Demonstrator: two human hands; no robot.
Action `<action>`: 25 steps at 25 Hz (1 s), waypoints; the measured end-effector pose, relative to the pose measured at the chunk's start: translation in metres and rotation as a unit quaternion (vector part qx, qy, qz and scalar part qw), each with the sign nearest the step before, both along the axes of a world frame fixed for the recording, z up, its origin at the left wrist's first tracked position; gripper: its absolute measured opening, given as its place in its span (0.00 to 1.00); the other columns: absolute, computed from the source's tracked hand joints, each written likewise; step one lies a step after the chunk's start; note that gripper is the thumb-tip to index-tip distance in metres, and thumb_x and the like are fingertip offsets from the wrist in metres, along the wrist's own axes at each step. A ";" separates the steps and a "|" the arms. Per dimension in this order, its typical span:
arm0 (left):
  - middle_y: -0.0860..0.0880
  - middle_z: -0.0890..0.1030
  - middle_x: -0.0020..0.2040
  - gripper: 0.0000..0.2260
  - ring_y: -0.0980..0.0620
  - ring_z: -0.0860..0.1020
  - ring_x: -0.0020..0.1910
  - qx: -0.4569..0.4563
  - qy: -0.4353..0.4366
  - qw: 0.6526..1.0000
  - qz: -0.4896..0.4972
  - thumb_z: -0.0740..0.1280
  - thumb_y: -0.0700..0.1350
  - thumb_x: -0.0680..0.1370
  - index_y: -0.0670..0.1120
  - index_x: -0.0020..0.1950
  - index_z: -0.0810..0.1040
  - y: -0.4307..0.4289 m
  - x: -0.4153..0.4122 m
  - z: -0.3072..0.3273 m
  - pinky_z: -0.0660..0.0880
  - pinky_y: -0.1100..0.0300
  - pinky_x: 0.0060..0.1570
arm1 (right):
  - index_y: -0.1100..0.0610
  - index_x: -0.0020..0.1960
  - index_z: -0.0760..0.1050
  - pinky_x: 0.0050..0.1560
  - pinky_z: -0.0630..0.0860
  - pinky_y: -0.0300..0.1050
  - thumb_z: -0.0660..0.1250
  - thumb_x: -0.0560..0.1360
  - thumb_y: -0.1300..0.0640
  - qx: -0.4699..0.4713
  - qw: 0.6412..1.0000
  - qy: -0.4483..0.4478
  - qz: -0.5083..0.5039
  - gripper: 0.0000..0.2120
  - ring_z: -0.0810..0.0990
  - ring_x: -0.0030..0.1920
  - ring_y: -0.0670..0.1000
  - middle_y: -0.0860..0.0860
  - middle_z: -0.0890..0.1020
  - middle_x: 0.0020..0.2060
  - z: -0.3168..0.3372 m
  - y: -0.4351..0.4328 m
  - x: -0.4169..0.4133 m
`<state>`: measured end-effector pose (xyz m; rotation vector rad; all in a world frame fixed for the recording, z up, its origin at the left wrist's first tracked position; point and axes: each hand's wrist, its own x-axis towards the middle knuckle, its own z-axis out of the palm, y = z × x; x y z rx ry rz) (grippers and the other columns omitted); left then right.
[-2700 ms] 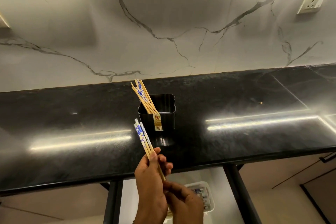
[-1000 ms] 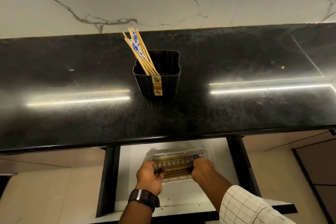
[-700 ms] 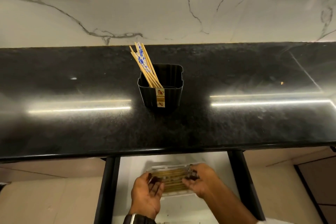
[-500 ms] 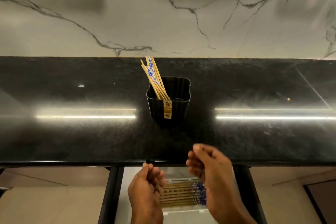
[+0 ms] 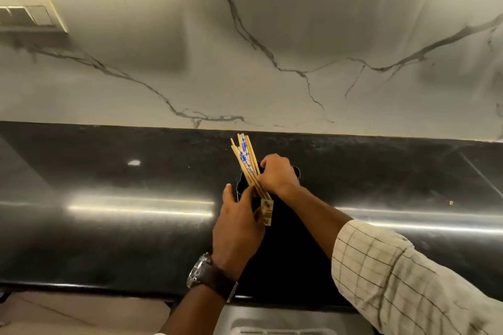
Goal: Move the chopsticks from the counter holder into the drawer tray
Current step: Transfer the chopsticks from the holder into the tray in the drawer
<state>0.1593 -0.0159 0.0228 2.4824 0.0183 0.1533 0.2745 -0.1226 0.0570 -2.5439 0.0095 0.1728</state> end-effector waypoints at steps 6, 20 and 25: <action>0.49 0.63 0.73 0.27 0.49 0.77 0.60 0.031 -0.032 0.999 0.008 0.63 0.50 0.78 0.57 0.76 0.59 -0.003 -0.011 -0.018 0.81 0.58 0.45 | 0.58 0.56 0.79 0.42 0.82 0.46 0.69 0.78 0.56 -0.084 0.996 -0.004 0.026 0.09 0.83 0.42 0.52 0.54 0.85 0.50 -0.021 0.009 0.007; 0.48 0.59 0.76 0.30 0.48 0.70 0.71 -0.029 -0.027 0.999 0.011 0.64 0.53 0.78 0.57 0.78 0.56 -0.006 -0.010 -0.018 0.79 0.55 0.56 | 0.57 0.55 0.80 0.48 0.85 0.50 0.68 0.78 0.56 -0.013 0.999 -0.048 0.010 0.08 0.85 0.45 0.51 0.53 0.85 0.49 -0.022 -0.008 0.008; 0.50 0.61 0.76 0.27 0.50 0.68 0.72 -0.109 -0.017 0.993 0.030 0.64 0.54 0.79 0.56 0.77 0.62 -0.008 -0.010 -0.013 0.75 0.55 0.64 | 0.54 0.53 0.80 0.46 0.85 0.48 0.65 0.81 0.56 0.086 0.987 -0.128 -0.041 0.06 0.84 0.41 0.46 0.49 0.85 0.44 0.001 -0.013 -0.005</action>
